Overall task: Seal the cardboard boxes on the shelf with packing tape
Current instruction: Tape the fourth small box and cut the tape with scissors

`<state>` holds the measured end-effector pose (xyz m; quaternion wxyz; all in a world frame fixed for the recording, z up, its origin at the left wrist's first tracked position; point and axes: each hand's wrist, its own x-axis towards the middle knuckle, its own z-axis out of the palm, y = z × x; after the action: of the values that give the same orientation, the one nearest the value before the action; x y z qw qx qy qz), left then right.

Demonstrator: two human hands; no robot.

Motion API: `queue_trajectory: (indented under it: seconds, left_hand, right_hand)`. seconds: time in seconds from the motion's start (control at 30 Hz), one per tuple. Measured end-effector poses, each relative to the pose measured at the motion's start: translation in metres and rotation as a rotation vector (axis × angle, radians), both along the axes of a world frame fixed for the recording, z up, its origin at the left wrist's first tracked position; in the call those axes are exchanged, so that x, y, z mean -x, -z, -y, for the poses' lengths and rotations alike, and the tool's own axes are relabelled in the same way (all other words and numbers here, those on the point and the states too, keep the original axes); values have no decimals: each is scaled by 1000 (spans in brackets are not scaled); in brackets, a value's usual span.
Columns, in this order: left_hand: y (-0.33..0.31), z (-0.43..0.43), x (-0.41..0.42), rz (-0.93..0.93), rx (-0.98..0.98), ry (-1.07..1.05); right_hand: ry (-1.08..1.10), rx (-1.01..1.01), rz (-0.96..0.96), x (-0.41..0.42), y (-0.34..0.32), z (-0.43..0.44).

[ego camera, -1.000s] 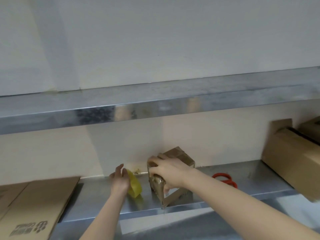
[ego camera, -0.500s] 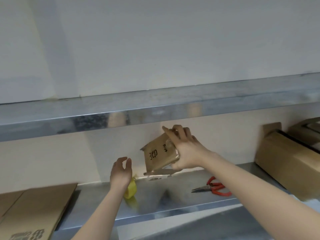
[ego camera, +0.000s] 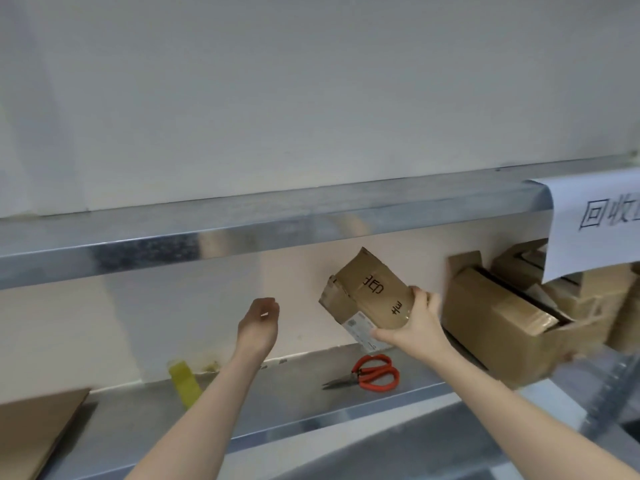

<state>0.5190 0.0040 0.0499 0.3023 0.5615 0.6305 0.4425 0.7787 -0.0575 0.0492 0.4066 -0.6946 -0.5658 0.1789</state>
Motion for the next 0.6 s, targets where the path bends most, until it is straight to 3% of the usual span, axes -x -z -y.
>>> queue_trajectory:
  seconds: [0.07,0.2,0.33,0.4,0.5,0.6]
  left_hand:
    - [-5,5,-19,-66,-19,61]
    - [-9,12,-51,-67,-59,137]
    - [-5,17,-65,-74,-25,111]
    - [-2,19,-67,-281,25,154]
    - [0,22,-65,-851,72,166]
    - [1,23,-60,-1006,121,130]
  right_hand:
    - [57,5,0,-14,6,6]
    - [268,20,259,-45,13,17]
    - [334,129,187,-79,29,19]
    - [324,207,121,-91,45,19]
    - [344,273,-12,-100,70,17]
    - [382,349,-54,-104,79,11]
